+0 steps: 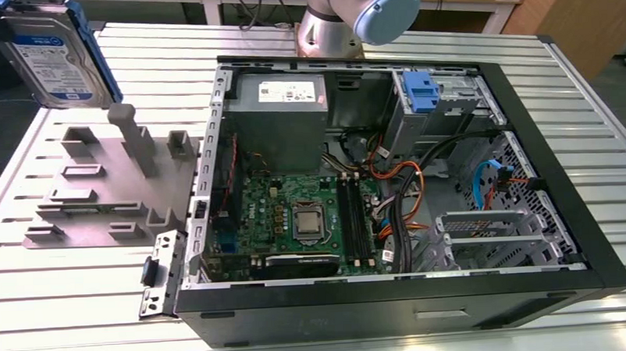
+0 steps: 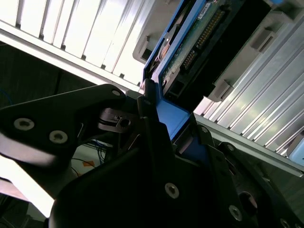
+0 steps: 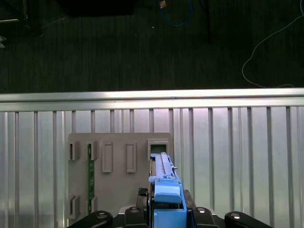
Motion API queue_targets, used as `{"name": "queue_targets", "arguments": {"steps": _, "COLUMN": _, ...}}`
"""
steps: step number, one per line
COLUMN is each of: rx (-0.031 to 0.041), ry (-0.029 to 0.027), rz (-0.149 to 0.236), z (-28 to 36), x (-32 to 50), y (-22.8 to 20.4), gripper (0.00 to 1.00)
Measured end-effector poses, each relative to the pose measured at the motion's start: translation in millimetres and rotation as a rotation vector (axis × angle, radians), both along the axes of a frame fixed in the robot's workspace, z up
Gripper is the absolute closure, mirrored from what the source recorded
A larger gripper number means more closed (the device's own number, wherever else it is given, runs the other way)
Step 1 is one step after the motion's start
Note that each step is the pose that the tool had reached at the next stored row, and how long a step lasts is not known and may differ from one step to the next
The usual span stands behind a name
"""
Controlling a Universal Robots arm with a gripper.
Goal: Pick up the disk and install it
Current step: 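Pick up the disk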
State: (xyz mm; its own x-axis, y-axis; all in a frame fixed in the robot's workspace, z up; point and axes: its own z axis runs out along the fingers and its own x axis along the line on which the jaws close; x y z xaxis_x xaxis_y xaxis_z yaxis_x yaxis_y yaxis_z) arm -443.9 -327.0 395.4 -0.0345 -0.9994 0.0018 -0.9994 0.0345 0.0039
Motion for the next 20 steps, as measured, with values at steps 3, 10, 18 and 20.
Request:
{"name": "queue_targets", "arguments": {"steps": 3, "rx": 0.0, "ry": 0.0, "rz": 0.0, "z": 0.8, "x": 0.0, "y": 0.0, "gripper": 0.64}}
{"name": "queue_targets", "arguments": {"steps": 10, "rx": 0.0, "ry": 0.0, "rz": 0.0, "z": 2.7, "x": 0.0, "y": 0.0, "gripper": 0.64}}
{"name": "queue_targets", "arguments": {"steps": 18, "rx": 0.0, "ry": 0.0, "rz": 0.0, "z": 4.6, "x": 0.0, "y": 0.0, "gripper": 0.64}}
{"name": "queue_targets", "arguments": {"steps": 20, "rx": 0.0, "ry": 0.0, "rz": 0.0, "z": 5.1, "x": 0.0, "y": 0.0, "gripper": 0.64}}
